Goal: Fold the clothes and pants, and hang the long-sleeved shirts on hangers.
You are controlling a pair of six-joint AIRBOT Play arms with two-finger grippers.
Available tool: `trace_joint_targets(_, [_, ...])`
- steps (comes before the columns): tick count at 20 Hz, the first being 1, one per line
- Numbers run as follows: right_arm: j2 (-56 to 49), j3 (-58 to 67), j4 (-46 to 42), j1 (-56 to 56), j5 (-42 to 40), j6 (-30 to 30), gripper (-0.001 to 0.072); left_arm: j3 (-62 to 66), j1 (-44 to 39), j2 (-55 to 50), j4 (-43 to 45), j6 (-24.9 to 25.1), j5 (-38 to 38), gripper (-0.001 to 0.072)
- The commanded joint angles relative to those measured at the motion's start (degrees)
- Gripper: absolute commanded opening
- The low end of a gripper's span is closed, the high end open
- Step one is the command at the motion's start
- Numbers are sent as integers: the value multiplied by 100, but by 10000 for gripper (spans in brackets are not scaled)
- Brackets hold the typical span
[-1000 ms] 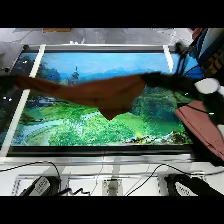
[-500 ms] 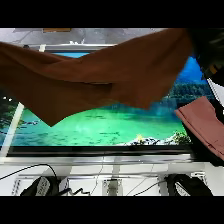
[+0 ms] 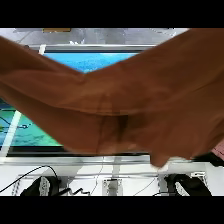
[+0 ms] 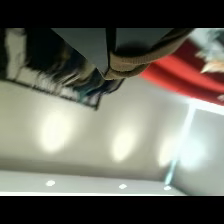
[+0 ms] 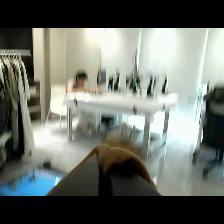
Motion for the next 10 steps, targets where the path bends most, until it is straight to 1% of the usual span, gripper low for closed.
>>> trace_joint_targets(1, [-925, -76, -940, 4, 1176, 946, 14, -2, -4, -22, 3171, -168, 144, 15])
trace_joint_targets(2, [-1416, -192, -1073, 4, 1574, 1058, 15, -17, -48, -105, 4417, -494, 146, 15])
trace_joint_targets(3, [-1902, -330, -1132, 4, 1860, 1110, 15, -74, -129, -236, 5320, -752, 144, 16])
trace_joint_targets(4, [-2411, -490, -1126, 4, 2059, 1115, 15, -227, -273, -422, 5886, -850, 142, 15])
trace_joint_targets(5, [-2979, -662, -1093, 7, 2170, 1137, 15, -435, -442, -640, 6105, -844, 144, 15])
trace_joint_targets(7, [-4044, -979, -1045, 9, 2179, 1237, 15, -955, -922, -1292, 6179, -774, 173, 15])
trace_joint_targets(9, [-5051, -1027, -1038, 9, 2164, 1244, 16, -1403, -1589, -2184, 6181, -496, 688, 15])
trace_joint_targets(10, [-5460, -1027, -1038, 9, 2151, 1281, 15, -1453, -1937, -2697, 6179, -197, 1008, 16])
